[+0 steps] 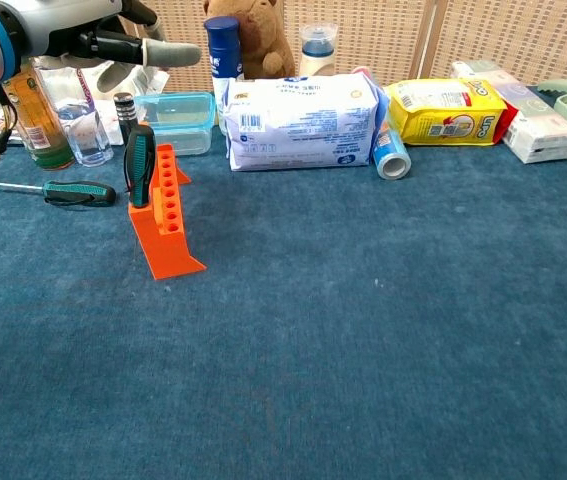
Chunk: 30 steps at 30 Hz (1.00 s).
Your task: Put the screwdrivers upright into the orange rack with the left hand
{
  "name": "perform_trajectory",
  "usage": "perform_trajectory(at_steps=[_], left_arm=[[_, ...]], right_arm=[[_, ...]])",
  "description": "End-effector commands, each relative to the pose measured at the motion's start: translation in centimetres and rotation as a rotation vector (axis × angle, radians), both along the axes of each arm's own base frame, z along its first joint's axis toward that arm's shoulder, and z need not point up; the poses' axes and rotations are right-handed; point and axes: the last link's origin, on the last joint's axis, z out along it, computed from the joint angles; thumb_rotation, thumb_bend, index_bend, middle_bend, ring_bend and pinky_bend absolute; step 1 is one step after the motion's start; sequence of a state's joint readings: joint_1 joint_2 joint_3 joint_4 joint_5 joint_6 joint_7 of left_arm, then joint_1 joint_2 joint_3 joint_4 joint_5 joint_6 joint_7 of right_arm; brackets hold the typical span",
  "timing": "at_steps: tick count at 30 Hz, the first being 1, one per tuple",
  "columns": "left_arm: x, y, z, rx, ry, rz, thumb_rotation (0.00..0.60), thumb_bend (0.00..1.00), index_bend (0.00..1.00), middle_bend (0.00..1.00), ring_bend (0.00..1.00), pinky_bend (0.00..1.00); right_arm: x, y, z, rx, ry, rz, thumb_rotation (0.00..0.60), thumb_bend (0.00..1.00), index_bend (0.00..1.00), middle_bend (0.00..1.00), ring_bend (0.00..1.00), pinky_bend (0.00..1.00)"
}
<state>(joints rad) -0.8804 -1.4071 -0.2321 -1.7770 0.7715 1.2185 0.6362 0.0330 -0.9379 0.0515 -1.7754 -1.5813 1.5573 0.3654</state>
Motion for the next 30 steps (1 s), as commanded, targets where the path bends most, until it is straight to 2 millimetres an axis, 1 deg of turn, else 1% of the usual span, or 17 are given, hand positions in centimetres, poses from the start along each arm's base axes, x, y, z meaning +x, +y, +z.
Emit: perform_trajectory(at_steps=[1,2,5,6,11,15,24,30], left_arm=[[0.0,0.2,0.3,0.016,-0.004,-0.005,0.002,0.00,0.36,0.78,0.93,0.90],[0.0,0.4,0.5,0.031,-0.004,-0.013,0.007,0.00,0.36,0.78,0.93,0.90],[-0.2,0.8,0.6,0.057,0.017,-0.030,0.049,0.00,0.36,0.78,0.93,0.90],[-0.3,0.9,0.4,0.060,0.025,-0.035,0.064,0.00,0.36,0.78,0.93,0.90],[-0.2,1.1,-0.9,0.056,0.028,-0.053,0.087,0.00,0.35,0.77,0.93,0.90],[0.3,0.9,-2.1,0.048,0.023,-0.065,0.091,0.00,0.35,0.77,0.93,0.90],[0.5,1.1,-2.5,0.063,0.024,-0.052,0.122,0.00,0.35,0.77,0.93,0.90],[0.6,1.1,-2.5,0.063,0.027,-0.050,0.126,0.00,0.35,0.77,0.93,0.90]], right_arm=[[0.0,0.0,0.0,0.002,0.001,0.001,0.600,0.16,0.00,0.10,0.09,0.09],[0.1,0.0,-0.1,0.004,0.001,0.002,0.600,0.16,0.00,0.10,0.09,0.09],[0.1,0.0,-0.1,0.004,0.002,0.003,0.600,0.16,0.00,0.10,0.09,0.09],[0.1,0.0,-0.1,0.005,0.003,0.002,0.600,0.16,0.00,0.10,0.09,0.09],[0.0,-0.1,-0.2,0.005,0.005,-0.003,0.600,0.16,0.00,0.10,0.09,0.09],[-0.1,-0.1,-0.2,0.006,0.004,-0.005,0.600,0.16,0.00,0.10,0.09,0.09],[-0.1,0.0,0.0,0.003,-0.001,-0.002,0.600,0.16,0.00,0.10,0.09,0.09],[-0.1,-0.1,0.0,0.003,-0.002,-0.003,0.600,0.16,0.00,0.10,0.09,0.09]])
